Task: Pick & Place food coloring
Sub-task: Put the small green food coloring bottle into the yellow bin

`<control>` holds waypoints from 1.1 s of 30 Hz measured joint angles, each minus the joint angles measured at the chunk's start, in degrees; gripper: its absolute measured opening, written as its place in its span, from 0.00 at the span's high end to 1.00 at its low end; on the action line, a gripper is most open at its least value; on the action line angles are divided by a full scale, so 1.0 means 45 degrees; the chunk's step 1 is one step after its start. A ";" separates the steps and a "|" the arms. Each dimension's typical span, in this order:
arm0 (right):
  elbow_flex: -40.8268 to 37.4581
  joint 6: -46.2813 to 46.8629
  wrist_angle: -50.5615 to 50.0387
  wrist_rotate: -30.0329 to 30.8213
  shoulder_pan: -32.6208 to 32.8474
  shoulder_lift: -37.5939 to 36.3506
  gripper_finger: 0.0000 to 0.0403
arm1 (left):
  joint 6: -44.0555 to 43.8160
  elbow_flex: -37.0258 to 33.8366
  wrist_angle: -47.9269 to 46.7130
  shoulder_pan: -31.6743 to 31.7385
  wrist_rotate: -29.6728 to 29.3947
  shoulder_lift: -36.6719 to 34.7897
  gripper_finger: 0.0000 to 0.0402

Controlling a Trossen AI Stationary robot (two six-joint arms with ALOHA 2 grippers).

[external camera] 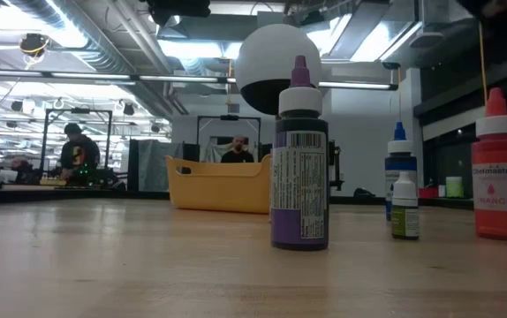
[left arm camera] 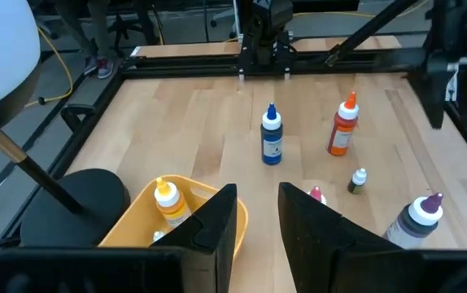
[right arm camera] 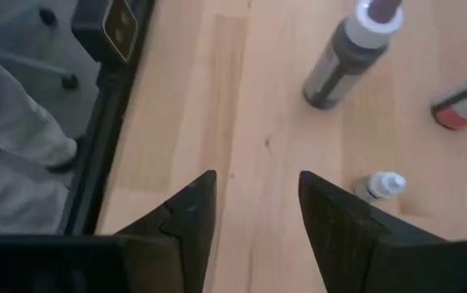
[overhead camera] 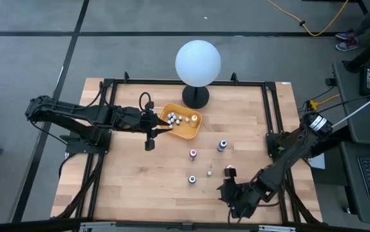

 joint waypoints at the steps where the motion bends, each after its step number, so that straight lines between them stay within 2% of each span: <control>1: 0.0254 0.0073 -0.0384 0.0016 0.0102 0.0000 0.57 | 0.0057 0.0000 0.0002 0.0000 0.0000 -0.0002 0.78; 8: 0.0971 0.2141 -0.0715 0.0068 0.1149 0.0087 0.58 | 0.0219 0.0000 -0.0008 0.0000 0.0000 -0.0002 0.78; 12: 0.0978 0.4026 -0.0721 0.0163 0.2021 0.0938 0.58 | -0.0247 0.0000 -0.0003 -0.0047 -0.0036 -0.0003 0.78; 16: 0.0976 0.6583 -0.0187 0.1445 0.2686 0.2266 0.58 | -0.0418 0.0000 -0.0037 -0.0221 -0.0508 -0.0003 0.78; 22: 0.0966 1.0122 0.1833 0.3322 0.3080 0.4484 0.58 | -0.0816 0.0000 -0.0085 -0.0274 -0.0906 -0.0001 0.78; 26: 0.0966 1.1033 0.3246 0.4606 0.3079 0.5544 0.58 | -0.1723 0.0000 -0.0081 -0.0277 -0.0904 -0.0003 0.78; 30: 0.0998 1.2120 0.3356 0.5432 0.2691 0.6106 0.58 | -0.2678 0.0000 -0.0086 -0.0387 -0.0657 0.0000 0.78; 33: 0.1030 1.2394 0.3565 0.5780 0.2337 0.6416 0.58 | -0.2528 0.0000 -0.0139 -0.0694 -0.0466 0.0002 0.78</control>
